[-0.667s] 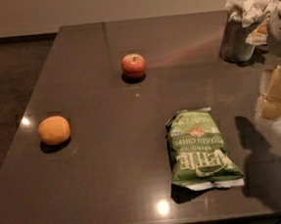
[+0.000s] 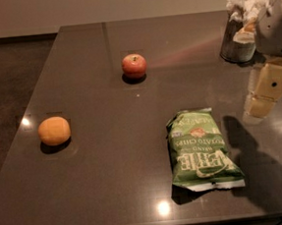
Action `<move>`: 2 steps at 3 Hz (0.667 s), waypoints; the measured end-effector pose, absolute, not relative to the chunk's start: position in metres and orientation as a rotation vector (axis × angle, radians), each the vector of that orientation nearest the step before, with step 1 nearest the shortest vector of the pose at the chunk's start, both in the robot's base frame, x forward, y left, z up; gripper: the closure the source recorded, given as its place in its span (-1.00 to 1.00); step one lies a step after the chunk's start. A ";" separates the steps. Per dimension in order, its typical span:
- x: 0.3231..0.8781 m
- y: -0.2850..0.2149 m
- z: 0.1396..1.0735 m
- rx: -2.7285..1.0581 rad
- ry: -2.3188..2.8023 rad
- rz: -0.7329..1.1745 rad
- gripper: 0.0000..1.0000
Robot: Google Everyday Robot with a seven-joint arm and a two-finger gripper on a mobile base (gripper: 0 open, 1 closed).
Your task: Pick orange
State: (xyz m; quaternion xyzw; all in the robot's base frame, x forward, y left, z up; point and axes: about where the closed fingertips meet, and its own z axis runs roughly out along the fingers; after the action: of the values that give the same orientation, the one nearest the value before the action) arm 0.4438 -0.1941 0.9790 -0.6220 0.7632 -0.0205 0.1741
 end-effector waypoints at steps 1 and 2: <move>0.454 -0.145 0.978 -1.826 2.046 0.025 -1.00; 0.461 -0.071 0.969 -1.898 1.907 0.138 -1.00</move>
Offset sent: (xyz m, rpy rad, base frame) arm 0.0245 0.2135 -0.0237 0.2386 0.0079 0.3642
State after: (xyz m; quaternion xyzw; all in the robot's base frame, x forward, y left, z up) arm 0.4611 -0.0707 0.9694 -0.6869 0.6903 0.0498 0.2218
